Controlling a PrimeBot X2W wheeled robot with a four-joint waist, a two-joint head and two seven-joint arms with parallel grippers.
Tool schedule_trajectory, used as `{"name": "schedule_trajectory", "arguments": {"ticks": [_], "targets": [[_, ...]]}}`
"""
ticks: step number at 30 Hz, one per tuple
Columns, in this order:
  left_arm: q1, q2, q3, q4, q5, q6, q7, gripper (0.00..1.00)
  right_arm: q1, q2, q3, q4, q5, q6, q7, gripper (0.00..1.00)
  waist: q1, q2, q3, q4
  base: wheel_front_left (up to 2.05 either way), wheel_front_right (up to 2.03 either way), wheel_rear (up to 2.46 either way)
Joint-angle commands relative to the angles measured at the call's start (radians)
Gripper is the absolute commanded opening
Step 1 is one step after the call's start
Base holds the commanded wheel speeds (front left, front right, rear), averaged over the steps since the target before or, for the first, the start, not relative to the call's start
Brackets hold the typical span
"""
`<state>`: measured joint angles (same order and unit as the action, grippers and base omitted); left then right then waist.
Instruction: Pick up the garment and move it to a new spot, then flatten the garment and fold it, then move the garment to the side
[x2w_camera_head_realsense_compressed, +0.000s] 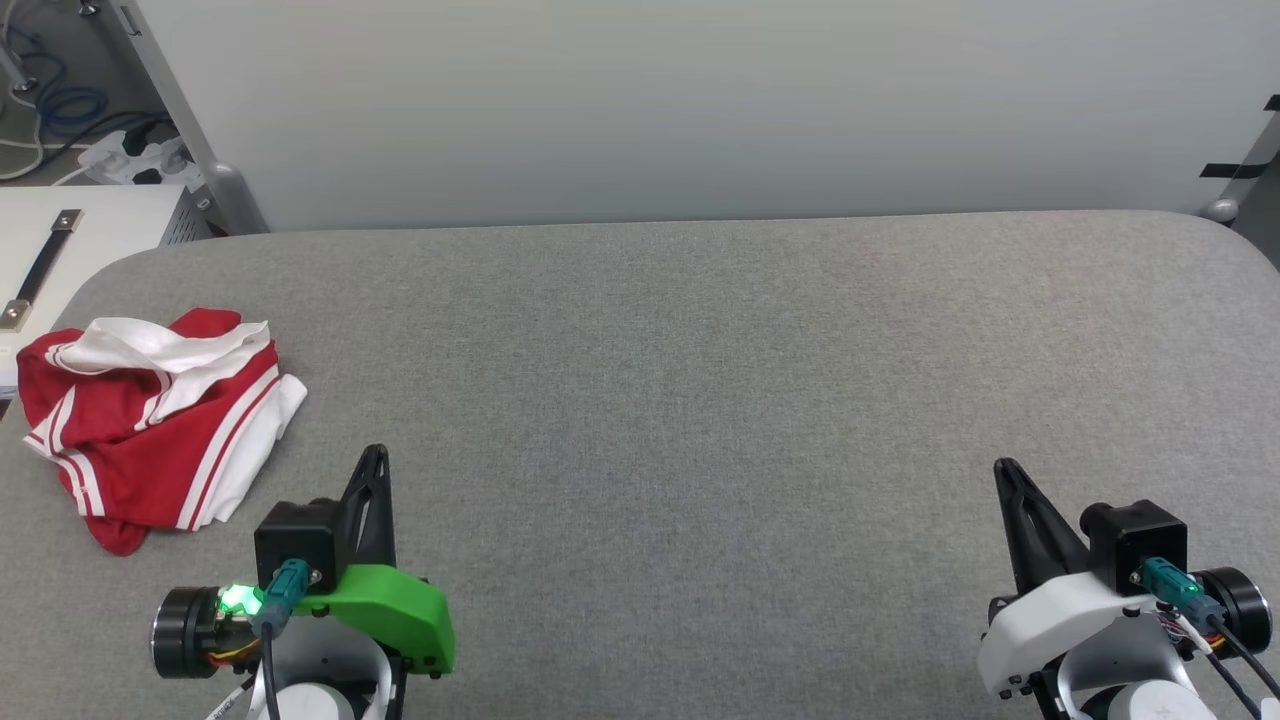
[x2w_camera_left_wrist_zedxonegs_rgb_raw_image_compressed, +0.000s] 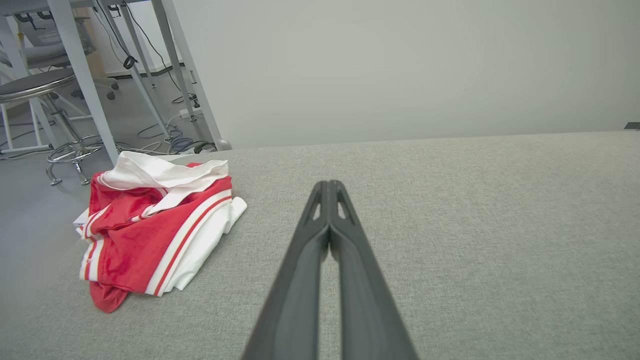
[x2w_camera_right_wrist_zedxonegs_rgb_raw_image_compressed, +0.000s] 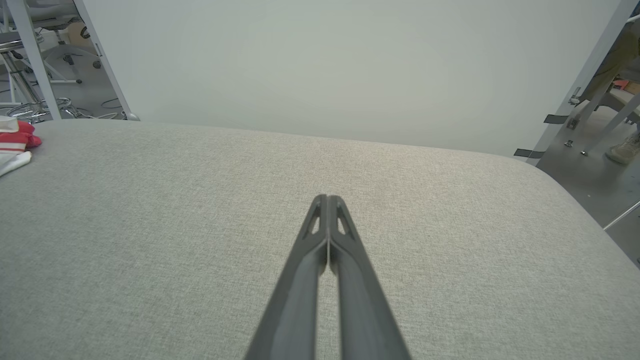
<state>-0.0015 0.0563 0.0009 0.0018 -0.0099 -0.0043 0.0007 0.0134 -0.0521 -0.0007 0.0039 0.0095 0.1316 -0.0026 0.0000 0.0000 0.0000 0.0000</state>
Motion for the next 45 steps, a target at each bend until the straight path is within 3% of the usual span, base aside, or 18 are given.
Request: {"name": "schedule_trajectory", "arguments": {"ticks": [1, 7, 8, 45], "targets": [[0.001, -0.006, -0.001, -0.002, 0.010, 0.004, -0.001, 0.00, -0.013, 0.002, 0.001, -0.004, -0.009, -0.001, 0.003, 0.00, 0.0000, 0.0000, 0.000, 0.000, 0.00, 0.00, 0.00], [0.001, -0.006, -0.001, -0.002, 0.010, 0.004, -0.001, 0.00, -0.013, 0.002, 0.001, -0.004, -0.009, -0.001, 0.003, 0.00, 0.0000, 0.0000, 0.000, 0.000, 0.00, 0.00, 0.00], [0.000, 0.000, 0.000, 0.000, 0.000, 0.000, 0.000, 1.00, 0.000, 0.000, 0.000, 0.000, 0.000, 0.000, 0.000, 1.00, 0.0000, 0.0000, 0.000, 0.000, 0.00, 0.00, 0.00], [-0.002, -0.001, -0.024, 0.036, -0.046, -0.004, -0.072, 1.00, -0.009, 0.000, -0.022, 0.004, 0.050, 0.000, -0.072, 1.00, 0.0000, 0.0000, 0.007, 0.001, 0.00, 0.00, 0.00]]}}
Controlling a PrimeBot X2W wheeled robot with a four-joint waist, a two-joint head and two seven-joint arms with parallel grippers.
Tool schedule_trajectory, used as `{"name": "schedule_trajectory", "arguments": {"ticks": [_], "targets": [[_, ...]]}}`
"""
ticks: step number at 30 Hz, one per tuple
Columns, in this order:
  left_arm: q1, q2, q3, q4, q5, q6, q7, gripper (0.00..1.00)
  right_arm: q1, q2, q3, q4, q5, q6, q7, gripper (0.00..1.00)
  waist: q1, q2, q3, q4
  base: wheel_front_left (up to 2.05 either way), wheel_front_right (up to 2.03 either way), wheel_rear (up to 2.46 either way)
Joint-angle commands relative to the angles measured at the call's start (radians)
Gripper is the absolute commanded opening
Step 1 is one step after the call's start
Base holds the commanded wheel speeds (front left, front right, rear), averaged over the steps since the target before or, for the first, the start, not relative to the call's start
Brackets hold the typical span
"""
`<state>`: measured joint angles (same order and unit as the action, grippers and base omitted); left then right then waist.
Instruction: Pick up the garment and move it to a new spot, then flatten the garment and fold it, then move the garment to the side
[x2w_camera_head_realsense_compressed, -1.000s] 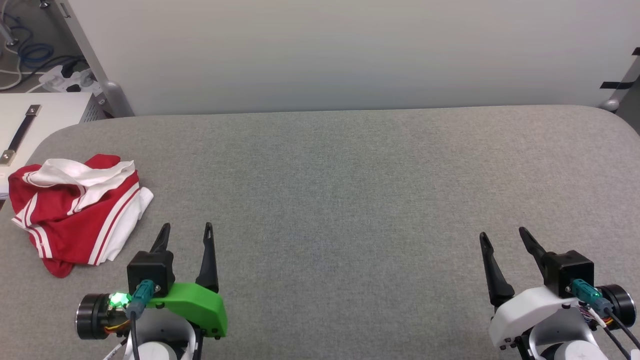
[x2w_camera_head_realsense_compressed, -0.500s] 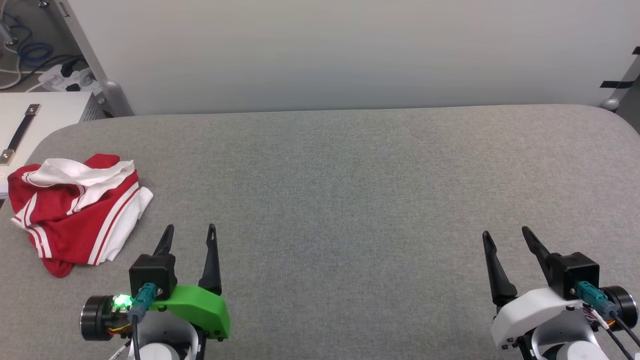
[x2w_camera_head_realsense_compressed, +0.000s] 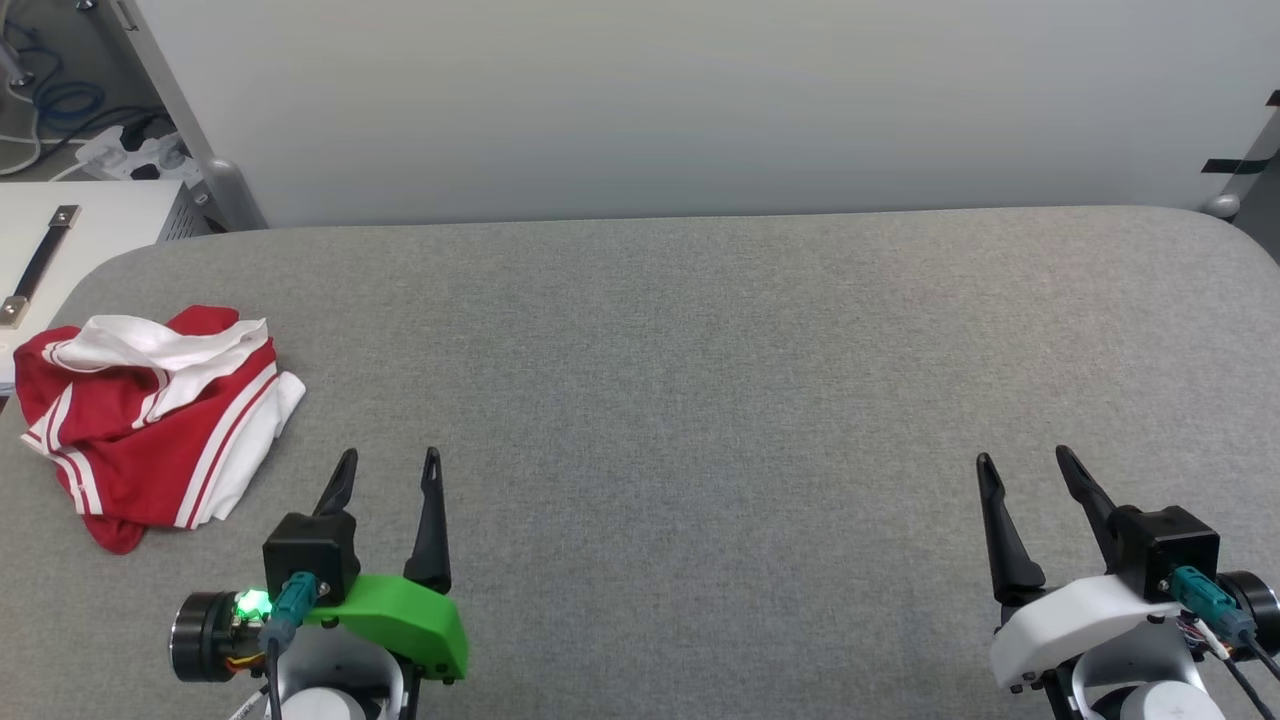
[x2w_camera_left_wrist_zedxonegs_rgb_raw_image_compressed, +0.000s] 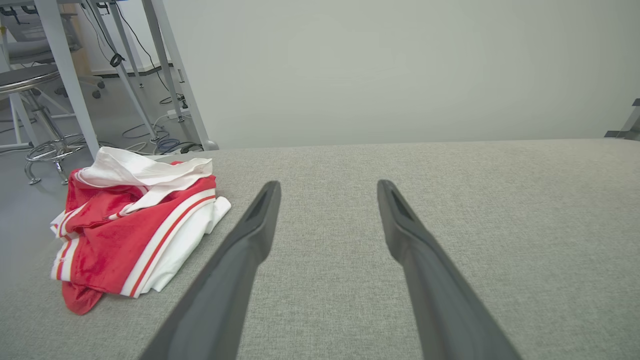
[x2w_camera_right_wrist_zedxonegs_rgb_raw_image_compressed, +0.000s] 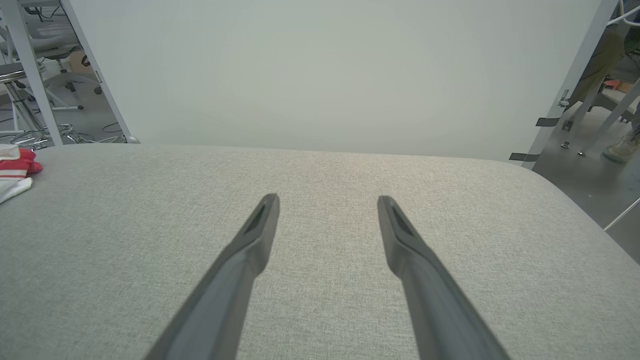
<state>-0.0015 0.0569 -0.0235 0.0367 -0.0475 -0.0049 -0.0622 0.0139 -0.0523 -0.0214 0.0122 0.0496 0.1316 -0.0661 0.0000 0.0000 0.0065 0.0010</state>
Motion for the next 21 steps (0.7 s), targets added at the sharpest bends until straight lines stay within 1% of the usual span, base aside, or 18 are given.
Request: {"name": "schedule_trajectory", "arguments": {"ticks": [1, 13, 21], "targets": [[-0.002, -0.002, -0.001, -0.001, -0.009, -0.005, -0.012, 1.00, -0.010, 0.001, -0.002, -0.008, 0.012, 0.000, -0.010, 1.00, 0.0000, 0.0000, 0.000, 0.001, 0.00, 0.00, 0.00], [0.001, -0.003, -0.010, -0.034, -0.009, -0.010, -0.037, 1.00, -0.010, 0.001, -0.009, -0.039, 0.029, 0.000, -0.035, 1.00, 0.0000, 0.0000, 0.001, 0.005, 0.00, 0.00, 0.00], [0.006, -0.003, -0.019, -0.031, -0.017, -0.016, -0.053, 1.00, -0.005, 0.001, -0.010, -0.050, 0.037, 0.000, -0.051, 1.00, 0.0000, 0.0000, 0.001, 0.006, 0.00, 0.00, 0.00]]}}
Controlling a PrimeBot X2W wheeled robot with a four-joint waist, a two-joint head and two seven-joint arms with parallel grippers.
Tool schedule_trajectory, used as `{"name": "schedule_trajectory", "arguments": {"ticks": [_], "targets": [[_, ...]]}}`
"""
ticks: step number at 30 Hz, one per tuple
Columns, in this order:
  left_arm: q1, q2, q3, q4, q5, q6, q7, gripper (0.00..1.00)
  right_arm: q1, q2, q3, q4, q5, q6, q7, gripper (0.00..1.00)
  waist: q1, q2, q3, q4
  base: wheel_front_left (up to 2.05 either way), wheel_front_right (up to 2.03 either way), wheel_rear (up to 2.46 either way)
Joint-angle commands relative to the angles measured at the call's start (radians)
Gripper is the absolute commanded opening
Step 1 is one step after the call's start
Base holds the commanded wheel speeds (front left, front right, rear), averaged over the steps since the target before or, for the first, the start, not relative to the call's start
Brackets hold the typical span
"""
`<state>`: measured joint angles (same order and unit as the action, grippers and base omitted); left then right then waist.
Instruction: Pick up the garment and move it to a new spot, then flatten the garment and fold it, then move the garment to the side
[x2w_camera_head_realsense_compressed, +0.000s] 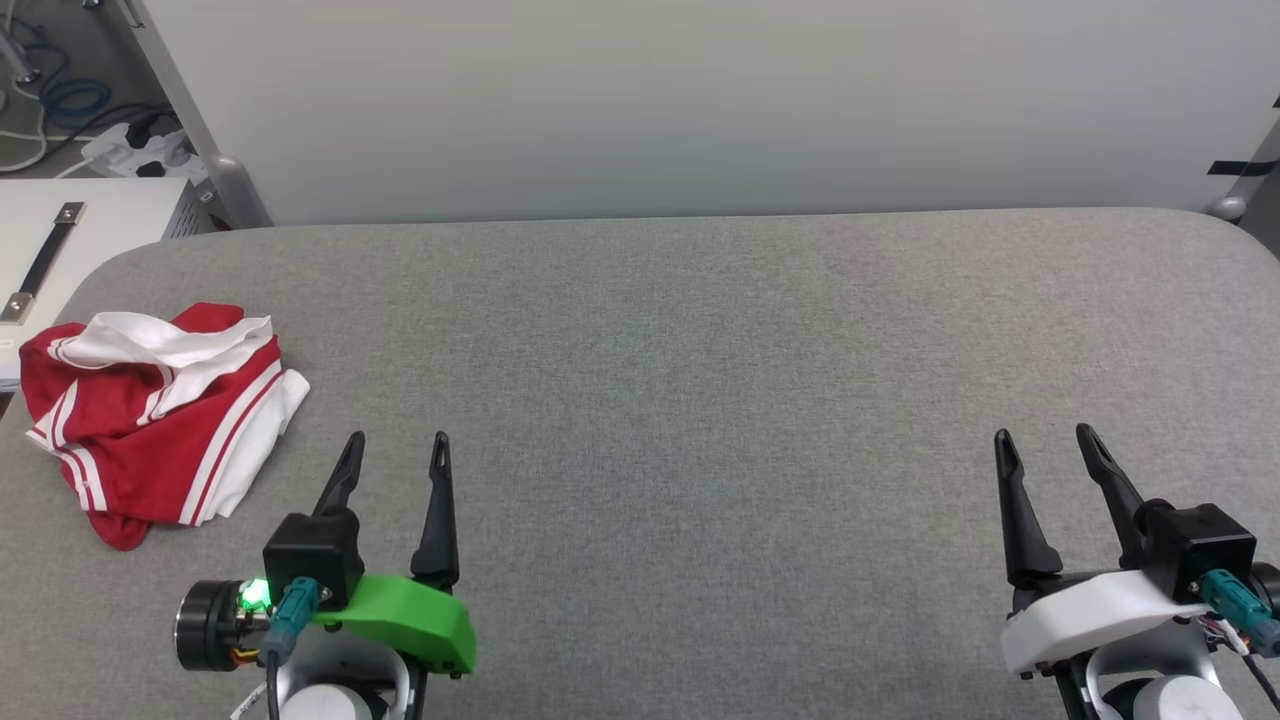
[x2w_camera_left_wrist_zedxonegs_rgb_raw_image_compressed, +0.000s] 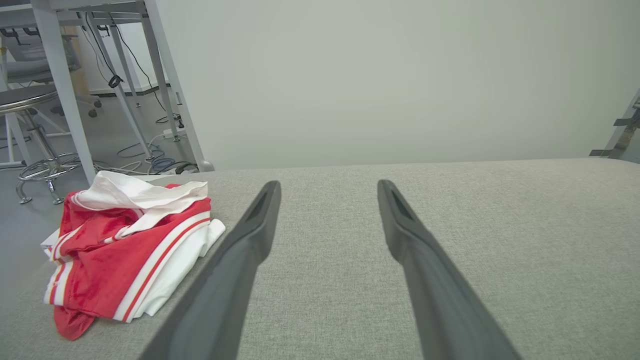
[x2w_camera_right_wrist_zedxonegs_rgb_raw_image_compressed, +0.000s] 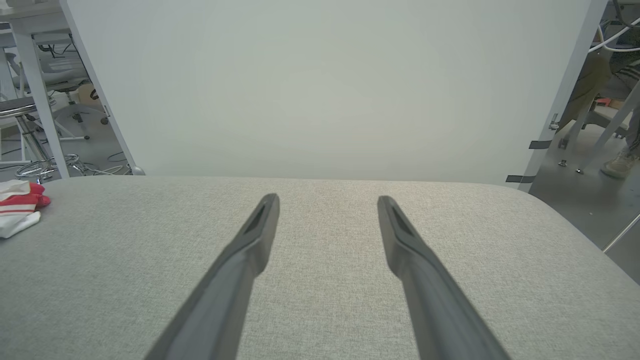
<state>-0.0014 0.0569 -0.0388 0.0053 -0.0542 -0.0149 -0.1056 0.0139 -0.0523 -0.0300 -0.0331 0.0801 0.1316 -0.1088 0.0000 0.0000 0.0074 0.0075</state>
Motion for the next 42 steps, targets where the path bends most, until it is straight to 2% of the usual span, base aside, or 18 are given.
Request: {"name": "schedule_trajectory", "arguments": {"ticks": [1, 42], "targets": [[0.007, -0.003, -0.005, 0.003, -0.012, -0.007, -0.012, 1.00, -0.004, 0.001, -0.001, -0.004, 0.007, 0.000, -0.011, 1.00, 0.0000, 0.0000, 0.000, 0.000, 0.00, 0.00, 0.00], [-0.009, -0.005, -0.053, 0.086, -0.063, -0.018, -0.105, 1.00, -0.011, 0.002, -0.001, 0.047, 0.052, -0.001, -0.103, 1.00, 0.0000, 0.0000, 0.020, 0.027, 0.00, 0.00, 0.00]]}}
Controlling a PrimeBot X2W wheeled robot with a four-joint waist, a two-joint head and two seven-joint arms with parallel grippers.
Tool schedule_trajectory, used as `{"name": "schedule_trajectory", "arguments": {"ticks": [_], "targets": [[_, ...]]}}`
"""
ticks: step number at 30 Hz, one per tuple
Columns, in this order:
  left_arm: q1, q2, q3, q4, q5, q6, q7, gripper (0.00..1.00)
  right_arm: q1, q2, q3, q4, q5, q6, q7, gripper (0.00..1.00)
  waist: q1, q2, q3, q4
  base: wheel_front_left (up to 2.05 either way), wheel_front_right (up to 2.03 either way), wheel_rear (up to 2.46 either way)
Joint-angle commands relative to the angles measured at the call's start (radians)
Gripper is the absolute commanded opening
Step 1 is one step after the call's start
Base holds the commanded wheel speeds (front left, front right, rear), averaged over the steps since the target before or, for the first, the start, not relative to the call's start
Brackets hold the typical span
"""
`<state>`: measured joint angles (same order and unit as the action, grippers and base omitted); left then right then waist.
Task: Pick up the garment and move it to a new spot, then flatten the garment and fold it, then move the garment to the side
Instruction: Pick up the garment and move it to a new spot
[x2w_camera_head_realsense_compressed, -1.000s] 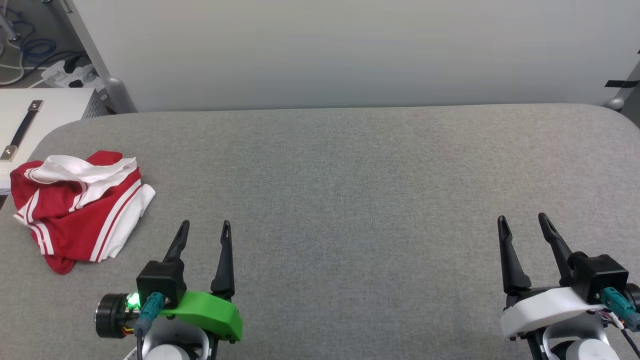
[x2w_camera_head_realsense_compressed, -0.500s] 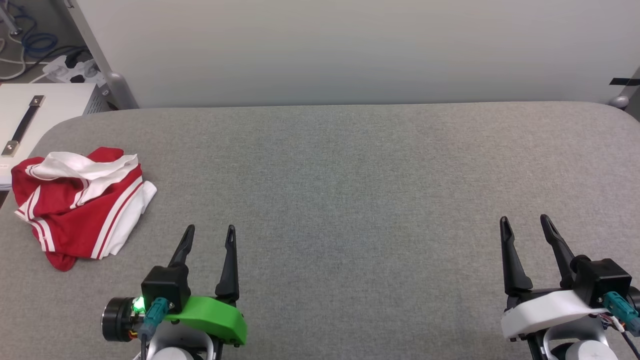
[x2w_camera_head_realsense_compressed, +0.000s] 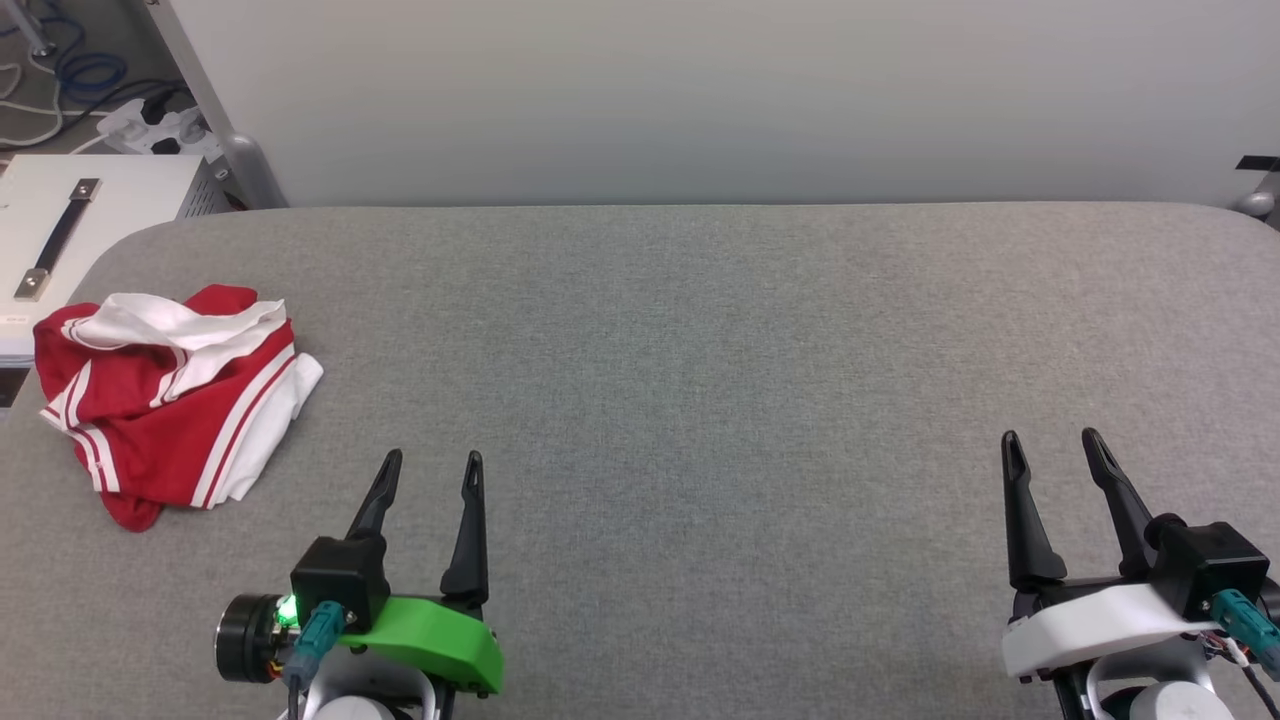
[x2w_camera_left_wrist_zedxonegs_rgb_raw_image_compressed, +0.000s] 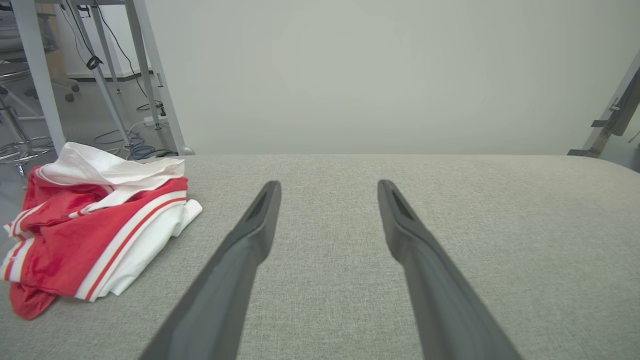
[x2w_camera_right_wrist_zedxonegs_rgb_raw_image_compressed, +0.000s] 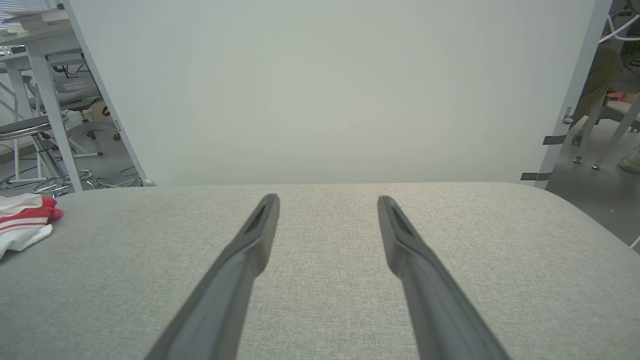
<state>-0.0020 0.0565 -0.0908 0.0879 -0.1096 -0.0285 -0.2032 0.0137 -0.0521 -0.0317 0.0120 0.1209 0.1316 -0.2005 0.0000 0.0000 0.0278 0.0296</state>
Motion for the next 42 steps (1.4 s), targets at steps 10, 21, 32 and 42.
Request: {"name": "schedule_trajectory", "arguments": {"ticks": [10, 21, 32, 42], "targets": [[-0.009, -0.006, -0.001, 0.016, -0.014, -0.003, -0.029, 1.00, -0.001, 0.002, 0.050, -0.003, 0.005, -0.001, -0.032, 1.00, 0.0000, 0.0000, -0.008, 0.114, 0.00, 0.00, 0.00], [-0.004, -0.006, 0.012, 0.029, -0.029, -0.007, -0.051, 1.00, 0.000, 0.002, 0.099, 0.013, 0.006, -0.001, -0.054, 1.00, 0.0000, 0.0000, -0.007, 0.292, 0.00, 0.00, 0.00], [-0.004, -0.006, 0.011, 0.024, -0.035, -0.004, -0.059, 1.00, -0.008, 0.002, 0.128, 0.025, 0.000, -0.001, -0.061, 1.00, 0.0000, 0.0000, 0.008, 0.412, 0.00, 0.00, 0.00], [-0.006, -0.006, 0.003, 0.026, -0.047, -0.001, -0.059, 1.00, -0.016, 0.002, 0.137, 0.033, -0.003, -0.001, -0.061, 1.00, 0.0000, 0.0000, 0.018, 0.451, 0.00, 0.00, 0.00]]}}
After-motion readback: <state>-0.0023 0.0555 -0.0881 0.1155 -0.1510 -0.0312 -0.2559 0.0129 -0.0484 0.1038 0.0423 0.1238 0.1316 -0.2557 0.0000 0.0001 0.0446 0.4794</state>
